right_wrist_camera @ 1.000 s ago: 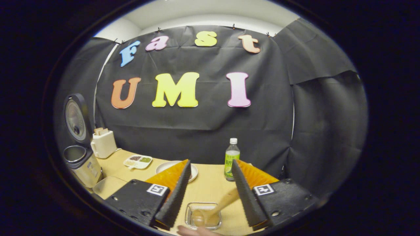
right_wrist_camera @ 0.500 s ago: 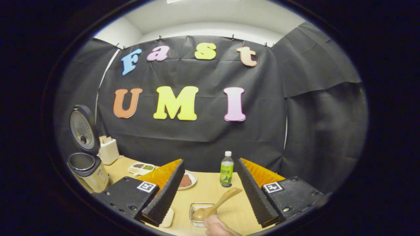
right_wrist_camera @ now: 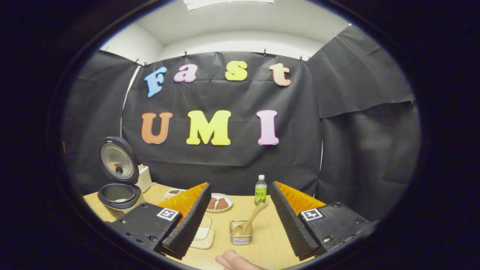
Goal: Close the left gripper, press the button to open the rice cooker; take a wooden spoon from the chopstick holder with the right hand, scoop a spoonful of rice and pour it into the rice cooker, then put the wooden spoon back into the chopstick holder.
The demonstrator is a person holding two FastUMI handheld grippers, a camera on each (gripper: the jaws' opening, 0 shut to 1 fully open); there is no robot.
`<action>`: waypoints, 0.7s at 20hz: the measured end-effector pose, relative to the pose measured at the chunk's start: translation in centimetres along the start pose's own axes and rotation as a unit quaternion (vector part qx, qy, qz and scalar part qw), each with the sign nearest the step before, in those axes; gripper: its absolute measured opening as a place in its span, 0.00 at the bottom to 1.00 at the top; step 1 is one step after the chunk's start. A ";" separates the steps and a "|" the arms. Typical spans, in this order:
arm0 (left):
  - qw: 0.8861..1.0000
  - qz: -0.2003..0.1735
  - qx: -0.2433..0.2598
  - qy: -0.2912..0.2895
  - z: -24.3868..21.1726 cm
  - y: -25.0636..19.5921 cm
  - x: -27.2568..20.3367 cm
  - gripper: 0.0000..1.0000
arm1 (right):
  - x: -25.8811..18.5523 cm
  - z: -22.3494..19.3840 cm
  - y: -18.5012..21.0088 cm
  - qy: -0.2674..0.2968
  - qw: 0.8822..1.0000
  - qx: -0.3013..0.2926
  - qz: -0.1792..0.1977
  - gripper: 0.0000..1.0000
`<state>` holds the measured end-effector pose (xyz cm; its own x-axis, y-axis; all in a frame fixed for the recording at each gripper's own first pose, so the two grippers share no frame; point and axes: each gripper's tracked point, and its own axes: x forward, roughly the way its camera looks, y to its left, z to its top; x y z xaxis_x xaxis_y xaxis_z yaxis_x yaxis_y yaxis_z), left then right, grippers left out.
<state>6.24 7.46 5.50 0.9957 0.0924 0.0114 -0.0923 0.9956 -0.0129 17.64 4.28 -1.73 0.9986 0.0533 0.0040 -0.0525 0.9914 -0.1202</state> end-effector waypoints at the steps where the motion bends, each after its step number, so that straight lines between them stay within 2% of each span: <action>1: 1.000 -0.001 -0.002 -0.004 0.6 0.3 0.5 0.93 | -0.8 0.2 -0.5 0.000 1.000 -0.002 -0.009 1.00; 4: 1.000 -0.017 -0.012 0.006 1.4 0.8 3.0 0.93 | -3.6 1.0 0.1 -0.010 1.000 0.001 0.004 1.00; 7: 1.000 -0.011 -0.005 0.005 2.1 1.8 6.4 0.94 | -5.6 0.5 0.3 -0.015 1.000 0.005 0.014 1.00; 11: 0.999 0.004 0.040 -0.019 3.0 2.5 11.4 0.94 | -6.7 -0.4 0.5 -0.020 1.000 -0.011 0.017 1.00; 14: 0.998 0.010 0.058 -0.027 3.4 2.8 15.2 0.94 | -7.1 -1.4 1.4 -0.019 0.999 -0.011 0.039 1.00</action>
<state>21.07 11.71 9.08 0.9917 0.1104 0.0654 -0.1167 0.9878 0.1027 10.50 5.16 -3.29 0.9904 0.1351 0.0307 -0.1293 0.9811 -0.1440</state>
